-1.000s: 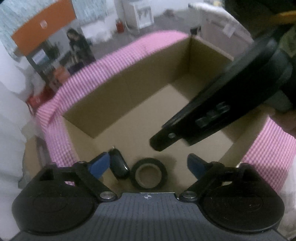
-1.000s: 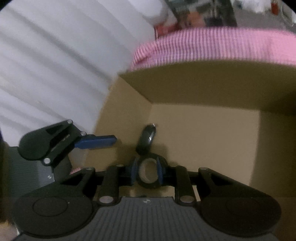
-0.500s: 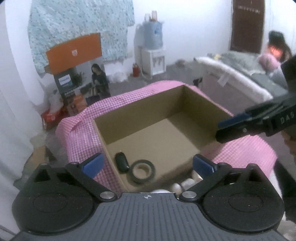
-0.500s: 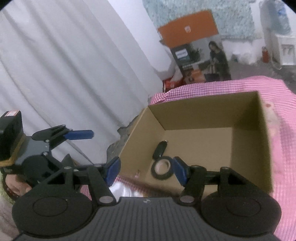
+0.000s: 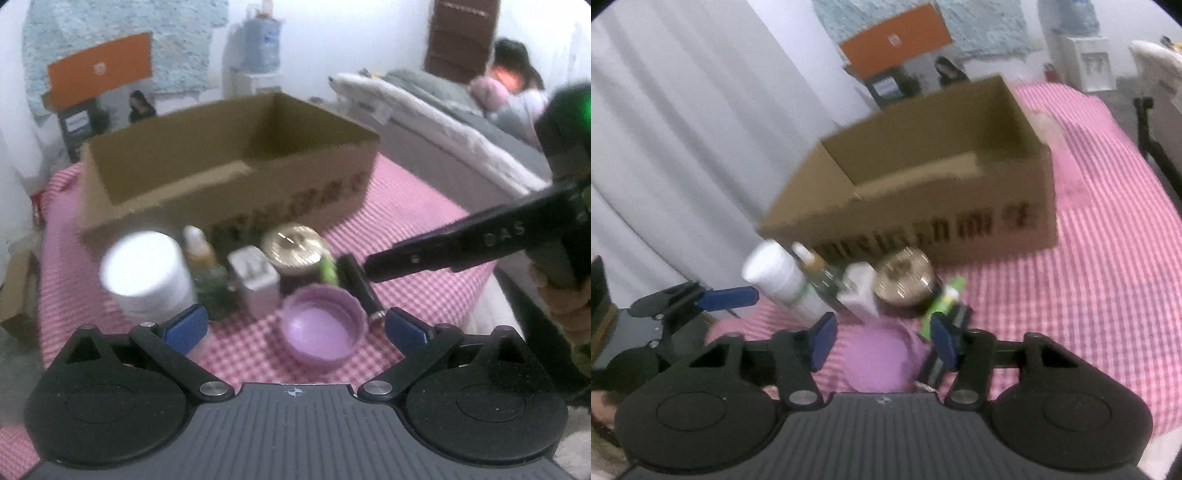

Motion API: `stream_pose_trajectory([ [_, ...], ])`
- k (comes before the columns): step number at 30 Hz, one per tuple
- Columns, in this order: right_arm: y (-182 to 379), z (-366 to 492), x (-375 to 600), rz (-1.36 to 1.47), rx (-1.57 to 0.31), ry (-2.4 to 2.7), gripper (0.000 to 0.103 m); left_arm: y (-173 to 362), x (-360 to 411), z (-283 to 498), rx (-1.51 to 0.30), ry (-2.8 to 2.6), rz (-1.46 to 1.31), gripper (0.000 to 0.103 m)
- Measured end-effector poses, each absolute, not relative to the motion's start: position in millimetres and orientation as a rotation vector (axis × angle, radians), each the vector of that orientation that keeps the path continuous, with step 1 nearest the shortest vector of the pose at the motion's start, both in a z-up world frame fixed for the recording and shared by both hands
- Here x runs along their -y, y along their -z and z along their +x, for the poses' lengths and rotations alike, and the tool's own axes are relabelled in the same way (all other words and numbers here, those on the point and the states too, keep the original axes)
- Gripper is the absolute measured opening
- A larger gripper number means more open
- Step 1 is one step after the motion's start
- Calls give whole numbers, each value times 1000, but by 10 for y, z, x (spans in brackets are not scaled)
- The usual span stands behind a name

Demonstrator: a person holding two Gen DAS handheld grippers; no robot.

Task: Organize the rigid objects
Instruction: 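Move the right gripper to the purple lid on the table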

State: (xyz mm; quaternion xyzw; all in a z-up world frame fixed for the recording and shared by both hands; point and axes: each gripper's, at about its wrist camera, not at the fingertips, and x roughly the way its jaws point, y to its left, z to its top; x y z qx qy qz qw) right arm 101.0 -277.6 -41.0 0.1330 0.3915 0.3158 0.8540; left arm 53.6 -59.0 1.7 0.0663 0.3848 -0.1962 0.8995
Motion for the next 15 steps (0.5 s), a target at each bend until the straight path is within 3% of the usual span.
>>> stream_pose_trajectory([
  [11,667,1012,2524,149,-855,-679,37,390,925,616,-845,420,248,101],
  [15,700,1090,2456,112,-867,-688,30,460,961,659,-856,417,258,96],
])
